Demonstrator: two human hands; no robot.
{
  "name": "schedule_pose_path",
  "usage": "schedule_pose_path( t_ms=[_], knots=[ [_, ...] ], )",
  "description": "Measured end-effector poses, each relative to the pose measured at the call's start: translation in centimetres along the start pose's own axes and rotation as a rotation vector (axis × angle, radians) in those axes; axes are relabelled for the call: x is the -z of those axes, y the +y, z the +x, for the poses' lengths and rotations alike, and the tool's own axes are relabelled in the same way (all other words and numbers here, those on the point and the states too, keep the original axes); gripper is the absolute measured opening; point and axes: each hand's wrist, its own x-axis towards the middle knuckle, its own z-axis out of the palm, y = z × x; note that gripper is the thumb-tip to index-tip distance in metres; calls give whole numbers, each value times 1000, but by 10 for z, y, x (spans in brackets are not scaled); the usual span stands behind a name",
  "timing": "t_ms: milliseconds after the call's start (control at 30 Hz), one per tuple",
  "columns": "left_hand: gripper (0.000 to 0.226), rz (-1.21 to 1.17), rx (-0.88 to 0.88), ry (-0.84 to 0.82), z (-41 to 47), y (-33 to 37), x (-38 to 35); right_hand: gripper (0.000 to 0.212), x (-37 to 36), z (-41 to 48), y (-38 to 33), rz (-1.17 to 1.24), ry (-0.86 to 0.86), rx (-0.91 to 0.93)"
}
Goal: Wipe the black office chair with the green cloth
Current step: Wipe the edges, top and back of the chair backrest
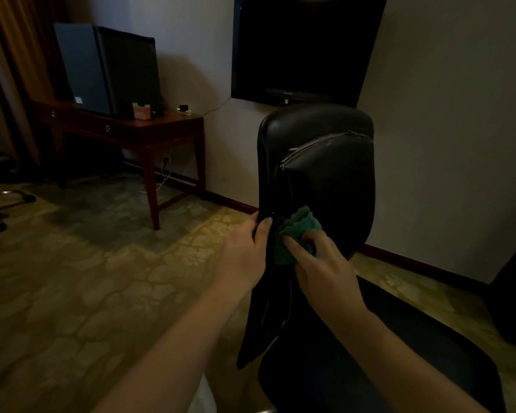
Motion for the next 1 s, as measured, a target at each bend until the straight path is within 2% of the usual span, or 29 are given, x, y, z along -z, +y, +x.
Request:
schedule_pose_path(
  t_ms=[167, 367, 500, 700, 833, 1000],
  knots=[
    [46, -18, -1, -12, 0, 0, 0, 43, 7, 20, 1, -38, 36, -11],
    [48, -24, -17, -19, 2, -4, 0, 51, 13, 19, -3, -108, -46, 7],
    [44, -35, -18, -4, -1, 2, 1, 48, 19, 17, 1, -126, -101, 77],
    [39, -55, -2, 0, -3, 9, 3, 42, 25, 34, 6, -138, -72, 117],
    [41, -57, 6, -7, -4, 7, 5, 47, 16, 13, 10, -118, -80, 126],
    [42, -53, -12, -4, -7, 7, 4, 56, 9, -23, 17, -136, -187, 173]
  ],
)
